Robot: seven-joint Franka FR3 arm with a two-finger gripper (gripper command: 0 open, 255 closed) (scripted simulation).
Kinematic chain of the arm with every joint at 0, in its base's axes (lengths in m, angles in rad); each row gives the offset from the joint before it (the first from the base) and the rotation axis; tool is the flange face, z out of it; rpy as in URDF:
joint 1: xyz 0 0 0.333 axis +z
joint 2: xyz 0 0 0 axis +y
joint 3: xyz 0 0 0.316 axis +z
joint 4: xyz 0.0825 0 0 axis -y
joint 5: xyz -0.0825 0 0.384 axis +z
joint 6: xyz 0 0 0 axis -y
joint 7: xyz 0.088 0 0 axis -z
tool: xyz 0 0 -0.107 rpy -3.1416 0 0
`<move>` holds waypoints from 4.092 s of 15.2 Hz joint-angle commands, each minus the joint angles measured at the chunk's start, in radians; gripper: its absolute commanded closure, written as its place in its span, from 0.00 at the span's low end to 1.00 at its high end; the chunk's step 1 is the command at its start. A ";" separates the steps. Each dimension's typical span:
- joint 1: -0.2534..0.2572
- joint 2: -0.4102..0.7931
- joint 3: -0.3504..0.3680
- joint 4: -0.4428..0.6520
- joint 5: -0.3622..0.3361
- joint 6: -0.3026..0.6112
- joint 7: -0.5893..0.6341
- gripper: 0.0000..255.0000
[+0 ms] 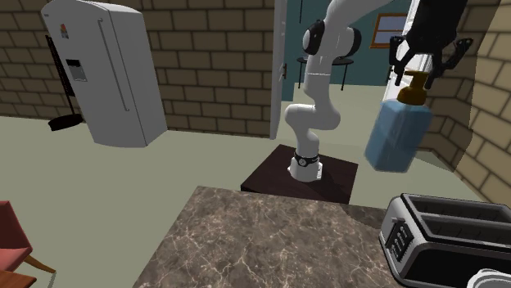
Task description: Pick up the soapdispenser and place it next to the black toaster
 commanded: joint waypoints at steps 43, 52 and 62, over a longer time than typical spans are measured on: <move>0.026 -0.180 -0.001 -0.772 0.084 0.608 -0.051 1.00; 0.029 -0.160 0.016 -0.876 0.085 0.731 -0.048 1.00; 0.029 -0.135 0.028 -0.936 0.082 0.815 -0.041 1.00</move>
